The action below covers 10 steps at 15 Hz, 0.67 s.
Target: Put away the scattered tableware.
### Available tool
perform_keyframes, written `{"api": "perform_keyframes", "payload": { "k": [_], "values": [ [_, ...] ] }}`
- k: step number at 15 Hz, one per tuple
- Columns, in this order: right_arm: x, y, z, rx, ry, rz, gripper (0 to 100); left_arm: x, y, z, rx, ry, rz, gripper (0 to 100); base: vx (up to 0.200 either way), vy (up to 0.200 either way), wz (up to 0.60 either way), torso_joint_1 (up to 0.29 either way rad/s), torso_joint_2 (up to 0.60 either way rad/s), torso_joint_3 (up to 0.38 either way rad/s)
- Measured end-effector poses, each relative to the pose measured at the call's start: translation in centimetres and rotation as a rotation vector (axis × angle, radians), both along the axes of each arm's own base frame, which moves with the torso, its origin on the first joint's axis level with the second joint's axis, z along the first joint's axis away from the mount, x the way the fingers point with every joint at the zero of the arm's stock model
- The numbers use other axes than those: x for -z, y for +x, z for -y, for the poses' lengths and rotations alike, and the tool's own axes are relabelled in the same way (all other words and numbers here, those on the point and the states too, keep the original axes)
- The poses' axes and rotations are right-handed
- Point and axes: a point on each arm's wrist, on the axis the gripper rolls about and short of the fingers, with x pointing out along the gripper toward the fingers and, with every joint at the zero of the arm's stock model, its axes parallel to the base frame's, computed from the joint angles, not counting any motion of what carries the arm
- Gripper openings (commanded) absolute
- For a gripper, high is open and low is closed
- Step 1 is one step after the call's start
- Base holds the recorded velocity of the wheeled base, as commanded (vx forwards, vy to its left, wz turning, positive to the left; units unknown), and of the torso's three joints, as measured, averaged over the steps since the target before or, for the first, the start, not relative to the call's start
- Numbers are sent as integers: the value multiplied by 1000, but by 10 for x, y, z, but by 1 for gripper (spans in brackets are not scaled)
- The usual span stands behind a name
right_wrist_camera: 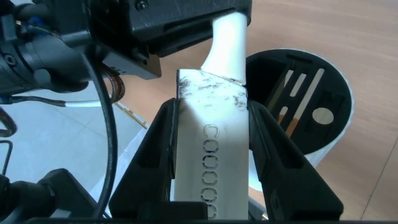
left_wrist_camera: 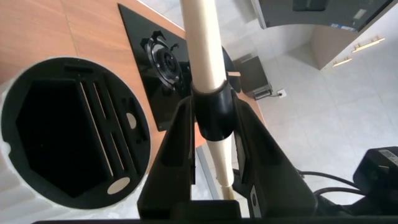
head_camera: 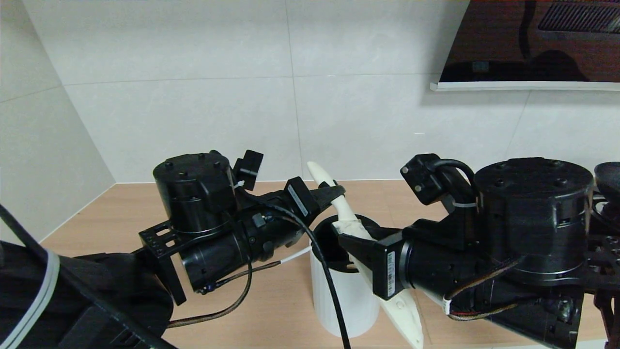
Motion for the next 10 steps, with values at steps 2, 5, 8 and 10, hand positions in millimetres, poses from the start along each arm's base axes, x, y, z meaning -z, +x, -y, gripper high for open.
{"api": "perform_keyframes", "payload": {
  "k": [2,5,8,10],
  "values": [
    [0,0,0,0,0,-1,0,0,0,0,-1,0,0,0,0,0,0,0,0,0],
    [0,0,0,3,4,-3,100,0,0,0,-2,1,-1,0,0,0,0,0,0,0],
    [0,0,0,5,3,-4,100,0,0,0,-2,1,0,0,0,0,0,0,0,0],
    [0,0,1,6,3,-4,100,0,0,0,-4,0,1,0,0,0,0,0,0,0]
  ]
}}
